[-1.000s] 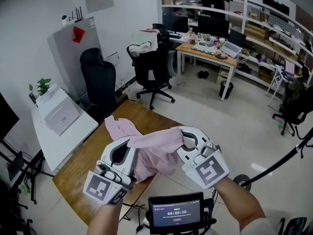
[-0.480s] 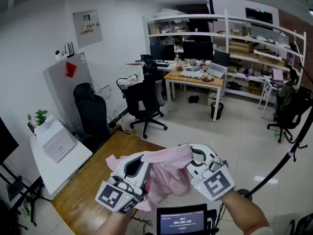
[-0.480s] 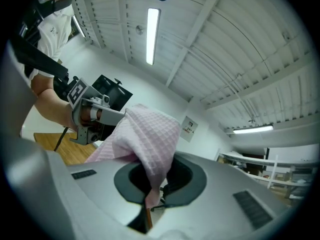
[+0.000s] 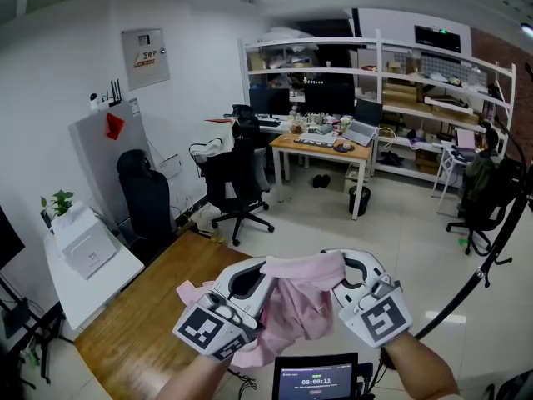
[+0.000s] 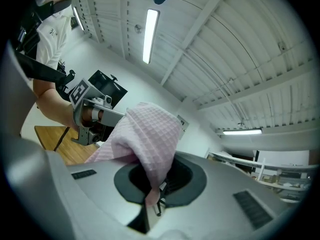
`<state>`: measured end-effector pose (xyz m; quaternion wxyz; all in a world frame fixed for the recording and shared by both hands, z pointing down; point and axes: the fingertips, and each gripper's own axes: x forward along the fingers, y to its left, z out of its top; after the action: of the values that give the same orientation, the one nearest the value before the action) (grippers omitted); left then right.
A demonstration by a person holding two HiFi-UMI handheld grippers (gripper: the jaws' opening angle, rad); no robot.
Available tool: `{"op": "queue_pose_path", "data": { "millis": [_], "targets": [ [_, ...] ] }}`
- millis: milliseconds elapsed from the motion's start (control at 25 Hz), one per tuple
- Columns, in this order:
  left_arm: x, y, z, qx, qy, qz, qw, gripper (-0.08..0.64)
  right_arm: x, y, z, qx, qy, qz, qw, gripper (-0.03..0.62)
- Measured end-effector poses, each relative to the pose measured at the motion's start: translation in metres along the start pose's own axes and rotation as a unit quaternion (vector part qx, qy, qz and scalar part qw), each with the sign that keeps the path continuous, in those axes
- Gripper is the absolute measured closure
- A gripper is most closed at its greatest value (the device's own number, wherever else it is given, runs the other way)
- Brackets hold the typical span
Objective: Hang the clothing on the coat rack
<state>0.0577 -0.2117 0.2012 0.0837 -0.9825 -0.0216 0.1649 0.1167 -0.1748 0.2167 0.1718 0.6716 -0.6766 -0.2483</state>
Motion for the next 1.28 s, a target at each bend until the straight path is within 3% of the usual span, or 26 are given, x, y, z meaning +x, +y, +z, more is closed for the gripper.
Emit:
{"op": "queue_pose_path", "data": {
  "millis": [360,840,1280],
  "targets": [
    [0.052,-0.037,-0.008,-0.001,0.004,-0.038,0.9993,0.551,-0.042,-0.041,-0.015,-0.002,0.012,-0.026,1.000,0.583],
    [0.111,-0.081,-0.017,-0.038,-0.007,-0.087,0.9955,0.551,-0.095,-0.087,-0.035,0.010,0.041,-0.067,0.997,0.583],
    [0.156,-0.113,-0.044,-0.078,0.001,-0.151,0.9854,0.550,-0.134,-0.116,-0.064,0.025,0.091,-0.128,0.987,0.583]
  ]
}}
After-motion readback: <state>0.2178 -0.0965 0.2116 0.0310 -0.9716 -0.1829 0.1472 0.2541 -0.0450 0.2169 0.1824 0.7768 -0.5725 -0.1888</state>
